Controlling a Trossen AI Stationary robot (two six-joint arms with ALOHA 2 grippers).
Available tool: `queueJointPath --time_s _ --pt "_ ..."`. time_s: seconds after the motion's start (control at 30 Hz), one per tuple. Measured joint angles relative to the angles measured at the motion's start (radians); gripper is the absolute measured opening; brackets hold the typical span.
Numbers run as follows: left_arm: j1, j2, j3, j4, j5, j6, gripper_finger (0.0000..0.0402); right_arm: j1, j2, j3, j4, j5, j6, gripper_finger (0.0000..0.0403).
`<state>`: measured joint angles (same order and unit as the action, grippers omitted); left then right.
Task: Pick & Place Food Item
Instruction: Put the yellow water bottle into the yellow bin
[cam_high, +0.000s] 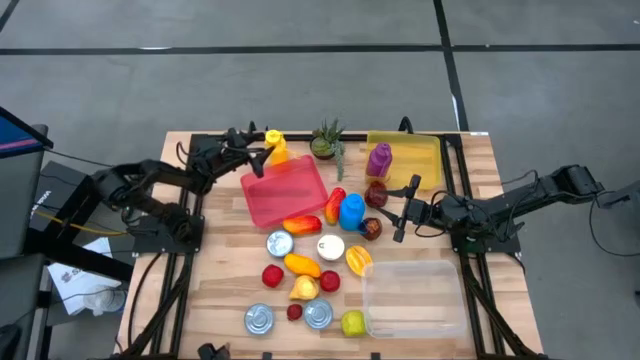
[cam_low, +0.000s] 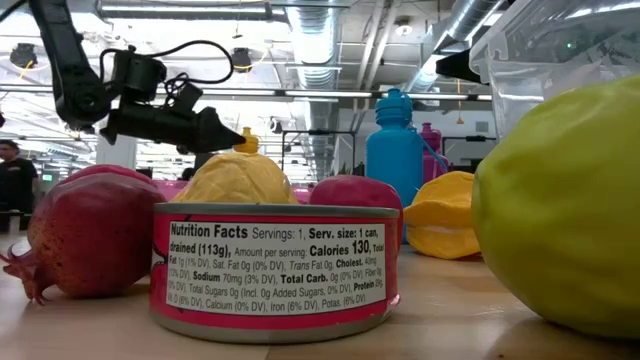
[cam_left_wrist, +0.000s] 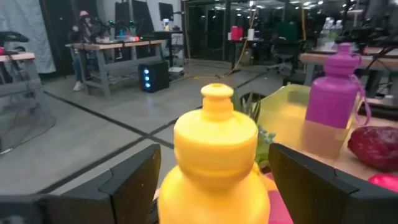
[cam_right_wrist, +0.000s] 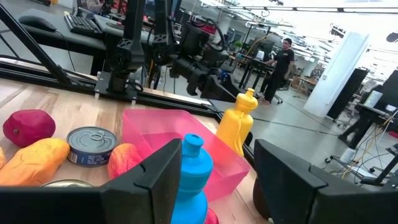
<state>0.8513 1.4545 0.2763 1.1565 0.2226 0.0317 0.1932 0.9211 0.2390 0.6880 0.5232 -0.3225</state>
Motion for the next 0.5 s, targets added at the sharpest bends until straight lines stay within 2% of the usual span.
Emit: queueJointPath --time_s 0.5 --pt "0.0 0.092 0.081 0.005 0.012 -0.011 0.0294 -0.013 0.0 0.0 -0.001 0.0 0.001 0.019"
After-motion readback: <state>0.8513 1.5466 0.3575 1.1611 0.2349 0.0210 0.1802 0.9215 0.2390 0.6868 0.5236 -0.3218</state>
